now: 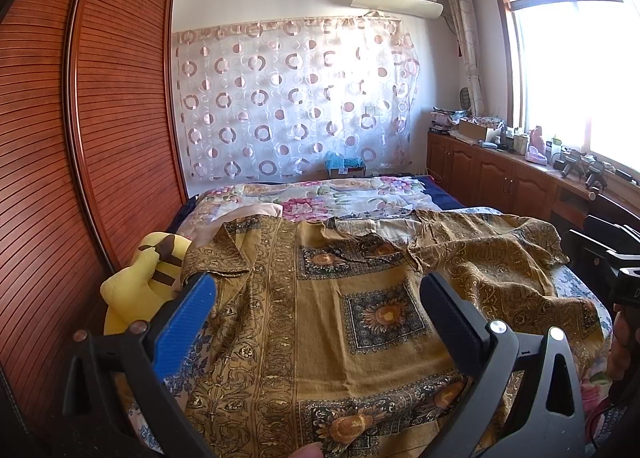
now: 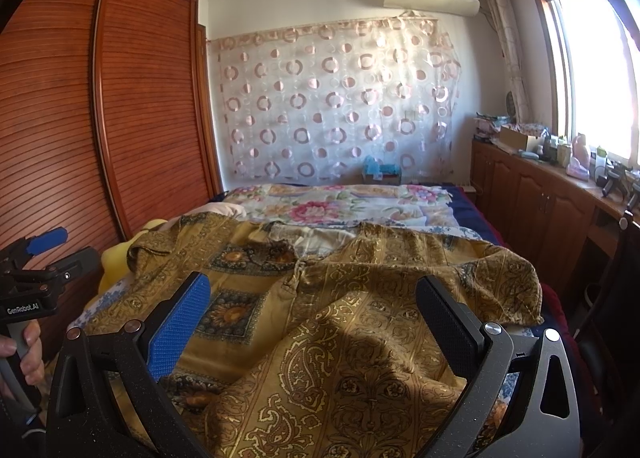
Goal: Fold small clothes
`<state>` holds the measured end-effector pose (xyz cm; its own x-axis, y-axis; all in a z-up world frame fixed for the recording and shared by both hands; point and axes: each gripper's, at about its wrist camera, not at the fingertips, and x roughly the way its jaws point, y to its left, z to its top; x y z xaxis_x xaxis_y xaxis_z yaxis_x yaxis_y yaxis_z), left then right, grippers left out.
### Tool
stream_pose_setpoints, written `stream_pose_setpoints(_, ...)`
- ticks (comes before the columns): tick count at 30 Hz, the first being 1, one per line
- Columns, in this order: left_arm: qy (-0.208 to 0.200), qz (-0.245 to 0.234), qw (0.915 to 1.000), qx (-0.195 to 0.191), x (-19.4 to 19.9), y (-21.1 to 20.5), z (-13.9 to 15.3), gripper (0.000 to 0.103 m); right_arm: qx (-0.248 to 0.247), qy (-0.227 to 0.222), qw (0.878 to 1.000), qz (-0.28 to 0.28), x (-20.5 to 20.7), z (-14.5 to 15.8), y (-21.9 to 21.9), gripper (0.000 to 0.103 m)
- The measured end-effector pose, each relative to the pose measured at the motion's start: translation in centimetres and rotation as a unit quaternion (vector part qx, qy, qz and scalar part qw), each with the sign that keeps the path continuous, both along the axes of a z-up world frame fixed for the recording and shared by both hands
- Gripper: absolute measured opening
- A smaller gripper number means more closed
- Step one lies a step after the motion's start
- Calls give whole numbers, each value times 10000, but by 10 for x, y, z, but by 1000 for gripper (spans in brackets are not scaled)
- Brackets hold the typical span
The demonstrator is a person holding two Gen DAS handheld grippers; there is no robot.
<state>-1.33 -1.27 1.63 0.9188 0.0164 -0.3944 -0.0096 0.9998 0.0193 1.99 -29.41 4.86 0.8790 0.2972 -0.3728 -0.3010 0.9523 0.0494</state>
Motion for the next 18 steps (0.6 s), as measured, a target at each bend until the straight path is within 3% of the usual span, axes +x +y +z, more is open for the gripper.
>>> stream_pose_setpoints(18, 66, -5, 10000, -27, 4, 1, -3, 103, -1, 67, 10000, 36, 4, -5, 5, 103)
